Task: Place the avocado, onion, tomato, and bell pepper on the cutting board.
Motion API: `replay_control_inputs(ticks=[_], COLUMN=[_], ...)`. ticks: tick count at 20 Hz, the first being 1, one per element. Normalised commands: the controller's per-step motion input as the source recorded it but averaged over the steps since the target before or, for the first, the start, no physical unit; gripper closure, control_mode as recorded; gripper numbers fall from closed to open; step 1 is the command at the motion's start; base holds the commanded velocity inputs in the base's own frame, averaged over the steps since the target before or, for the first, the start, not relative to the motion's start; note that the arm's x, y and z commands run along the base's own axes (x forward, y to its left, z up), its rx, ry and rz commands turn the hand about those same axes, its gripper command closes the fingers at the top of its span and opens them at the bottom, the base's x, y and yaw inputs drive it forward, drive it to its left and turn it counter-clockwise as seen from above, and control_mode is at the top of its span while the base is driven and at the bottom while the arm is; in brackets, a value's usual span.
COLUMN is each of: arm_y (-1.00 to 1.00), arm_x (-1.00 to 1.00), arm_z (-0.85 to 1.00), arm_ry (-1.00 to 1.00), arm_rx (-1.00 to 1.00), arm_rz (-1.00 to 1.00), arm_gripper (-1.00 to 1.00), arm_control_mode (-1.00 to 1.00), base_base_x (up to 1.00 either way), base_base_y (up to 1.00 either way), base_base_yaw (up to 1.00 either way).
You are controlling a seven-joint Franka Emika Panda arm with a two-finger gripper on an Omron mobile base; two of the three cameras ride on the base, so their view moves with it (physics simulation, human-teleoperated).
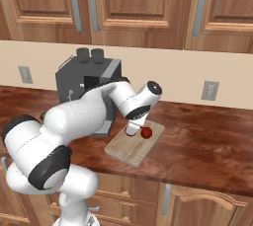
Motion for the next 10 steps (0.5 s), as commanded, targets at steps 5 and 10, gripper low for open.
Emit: replay_control_inputs(ticks=[5, 10], arm_y=[0.0, 0.08], arm_x=[-0.45, -0.46], arm_z=[0.49, 0.44], arm_ry=[-0.15, -0.15], arm_rx=[0.02, 0.0], arm_rz=[0.0, 0.0], arm_gripper=[-1.0, -1.0], arm_control_mode=[-1.0, -1.0], base_base_x=[0.0, 0.0], base_base_y=[0.0, 0.0], base_base_yaw=[0.0, 0.0])
